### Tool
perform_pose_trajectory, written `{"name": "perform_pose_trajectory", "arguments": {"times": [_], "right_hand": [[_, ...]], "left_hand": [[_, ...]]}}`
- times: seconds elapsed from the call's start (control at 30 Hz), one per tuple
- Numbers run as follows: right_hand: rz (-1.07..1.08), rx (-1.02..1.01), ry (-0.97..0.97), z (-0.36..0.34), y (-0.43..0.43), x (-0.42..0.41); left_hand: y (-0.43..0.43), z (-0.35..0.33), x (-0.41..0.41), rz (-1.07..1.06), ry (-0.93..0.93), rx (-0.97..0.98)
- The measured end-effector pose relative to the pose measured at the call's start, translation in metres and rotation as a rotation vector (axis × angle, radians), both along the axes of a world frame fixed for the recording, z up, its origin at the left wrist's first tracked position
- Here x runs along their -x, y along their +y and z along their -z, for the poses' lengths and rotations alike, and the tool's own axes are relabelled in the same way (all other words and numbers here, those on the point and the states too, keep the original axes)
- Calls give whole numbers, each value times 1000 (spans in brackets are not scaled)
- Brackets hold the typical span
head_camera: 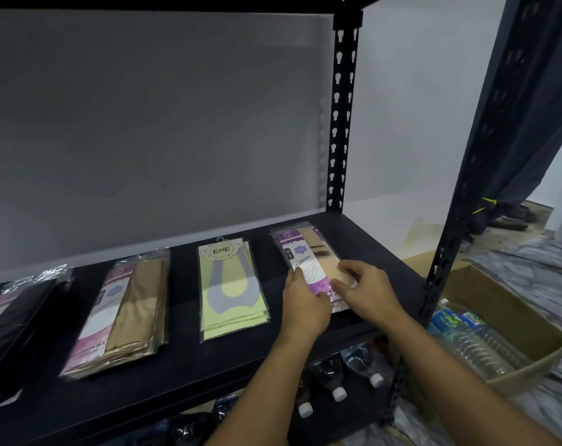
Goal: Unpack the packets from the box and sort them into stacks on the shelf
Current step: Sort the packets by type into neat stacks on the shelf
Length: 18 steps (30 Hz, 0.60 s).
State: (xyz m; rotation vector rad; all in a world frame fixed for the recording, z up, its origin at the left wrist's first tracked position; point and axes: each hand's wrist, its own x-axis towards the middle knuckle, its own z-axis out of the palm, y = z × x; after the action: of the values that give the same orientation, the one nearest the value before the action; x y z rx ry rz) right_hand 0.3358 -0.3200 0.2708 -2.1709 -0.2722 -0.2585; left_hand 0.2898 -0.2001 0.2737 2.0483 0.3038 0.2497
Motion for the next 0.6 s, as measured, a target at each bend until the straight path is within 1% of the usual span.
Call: {"name": "perform_pose_trajectory", "arguments": {"times": [0.17,0.6], "right_hand": [[-37,20,7,0,17,-3],[-53,90,-33,7,19,-3]], "left_hand": [[10,4,-2,-63,-37,19],[14,8,-8,-6,-25,-14]]}}
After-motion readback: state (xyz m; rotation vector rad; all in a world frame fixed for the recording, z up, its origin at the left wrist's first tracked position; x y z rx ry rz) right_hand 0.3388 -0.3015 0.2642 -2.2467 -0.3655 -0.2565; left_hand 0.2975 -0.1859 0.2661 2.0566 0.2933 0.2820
